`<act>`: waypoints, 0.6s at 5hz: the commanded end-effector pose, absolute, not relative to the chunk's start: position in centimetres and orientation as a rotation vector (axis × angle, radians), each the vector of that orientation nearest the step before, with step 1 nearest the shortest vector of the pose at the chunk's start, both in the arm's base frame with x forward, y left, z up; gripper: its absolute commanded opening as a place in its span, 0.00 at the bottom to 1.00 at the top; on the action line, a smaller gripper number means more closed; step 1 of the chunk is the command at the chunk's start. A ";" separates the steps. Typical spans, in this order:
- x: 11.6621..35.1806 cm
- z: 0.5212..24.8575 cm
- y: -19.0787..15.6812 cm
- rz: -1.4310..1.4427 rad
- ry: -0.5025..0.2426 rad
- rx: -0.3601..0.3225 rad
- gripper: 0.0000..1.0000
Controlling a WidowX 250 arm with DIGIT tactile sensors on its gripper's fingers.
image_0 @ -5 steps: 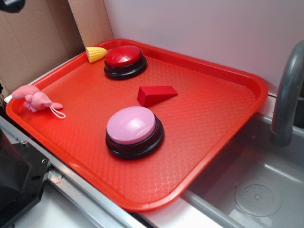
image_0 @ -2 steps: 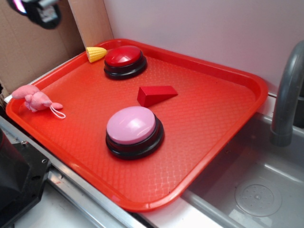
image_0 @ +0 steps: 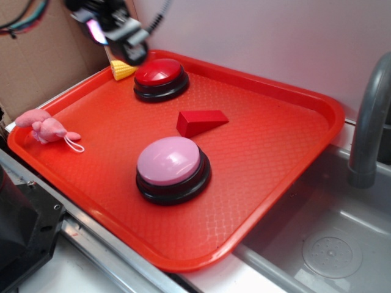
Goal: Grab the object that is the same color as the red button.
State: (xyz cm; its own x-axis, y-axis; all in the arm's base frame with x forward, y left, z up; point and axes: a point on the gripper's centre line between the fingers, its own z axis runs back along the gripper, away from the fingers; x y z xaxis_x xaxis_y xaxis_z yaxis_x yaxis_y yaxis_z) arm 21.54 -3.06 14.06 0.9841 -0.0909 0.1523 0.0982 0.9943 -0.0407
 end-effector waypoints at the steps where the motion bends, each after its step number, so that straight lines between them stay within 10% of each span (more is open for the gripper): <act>1: 25.6 9.8 -3.1 -0.067 -0.132 -0.017 1.00; 3: 27.7 5.4 -3.0 -0.083 -0.144 0.014 1.00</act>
State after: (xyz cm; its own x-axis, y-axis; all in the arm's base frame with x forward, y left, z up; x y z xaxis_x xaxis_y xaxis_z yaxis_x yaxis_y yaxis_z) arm 26.68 -2.78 4.25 0.9930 -0.0752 0.0916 0.0737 0.9971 0.0202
